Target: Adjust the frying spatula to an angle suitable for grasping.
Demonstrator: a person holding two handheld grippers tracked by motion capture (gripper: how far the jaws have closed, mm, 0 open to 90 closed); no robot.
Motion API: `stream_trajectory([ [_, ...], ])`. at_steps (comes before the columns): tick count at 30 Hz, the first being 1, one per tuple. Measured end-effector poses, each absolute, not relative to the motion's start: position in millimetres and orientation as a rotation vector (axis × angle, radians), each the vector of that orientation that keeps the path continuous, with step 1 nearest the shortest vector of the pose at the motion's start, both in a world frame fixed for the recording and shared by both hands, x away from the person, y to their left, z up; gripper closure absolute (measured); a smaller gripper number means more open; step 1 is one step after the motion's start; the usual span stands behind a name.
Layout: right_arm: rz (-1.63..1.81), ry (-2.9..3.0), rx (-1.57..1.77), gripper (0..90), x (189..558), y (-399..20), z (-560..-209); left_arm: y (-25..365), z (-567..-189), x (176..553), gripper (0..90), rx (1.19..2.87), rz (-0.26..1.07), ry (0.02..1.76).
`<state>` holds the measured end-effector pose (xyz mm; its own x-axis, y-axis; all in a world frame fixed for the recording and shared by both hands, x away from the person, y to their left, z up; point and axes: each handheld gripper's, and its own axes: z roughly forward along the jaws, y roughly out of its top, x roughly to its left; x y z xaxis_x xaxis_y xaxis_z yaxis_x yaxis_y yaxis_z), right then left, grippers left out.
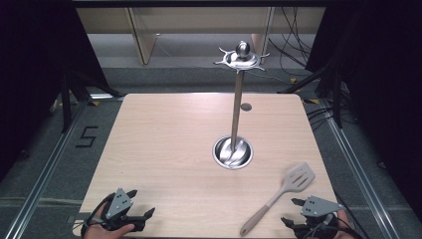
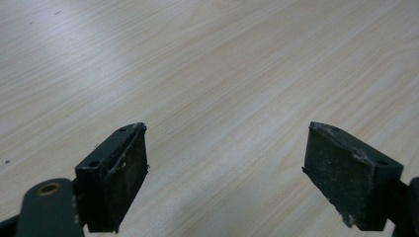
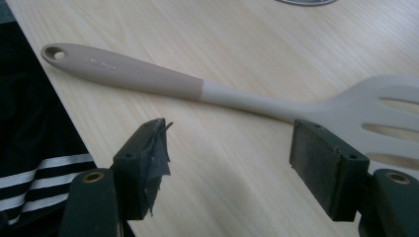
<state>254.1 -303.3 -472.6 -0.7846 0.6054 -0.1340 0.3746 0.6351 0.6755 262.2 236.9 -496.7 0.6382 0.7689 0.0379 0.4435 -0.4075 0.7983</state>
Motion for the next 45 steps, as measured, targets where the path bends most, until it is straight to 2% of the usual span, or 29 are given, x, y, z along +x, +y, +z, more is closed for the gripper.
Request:
stream_trajectory([
  [20, 0.892, 2.715, 0.410, 33.9, 274.2, -244.9, -475.3, 238.3, -496.8, 263.3, 16.2, 2.071, 0.539, 0.930],
  [39, 0.761, 2.864, 0.210, 34.3, 290.7, -224.6, -493.4, 238.1, -496.5, 263.1, 16.3, 2.072, 0.531, 0.949],
  [45, 0.764, 2.883, 0.212, 38.2, 298.4, -221.6, -493.3, 236.6, -497.0, 262.3, 16.3, 2.048, 0.522, 0.956],
])
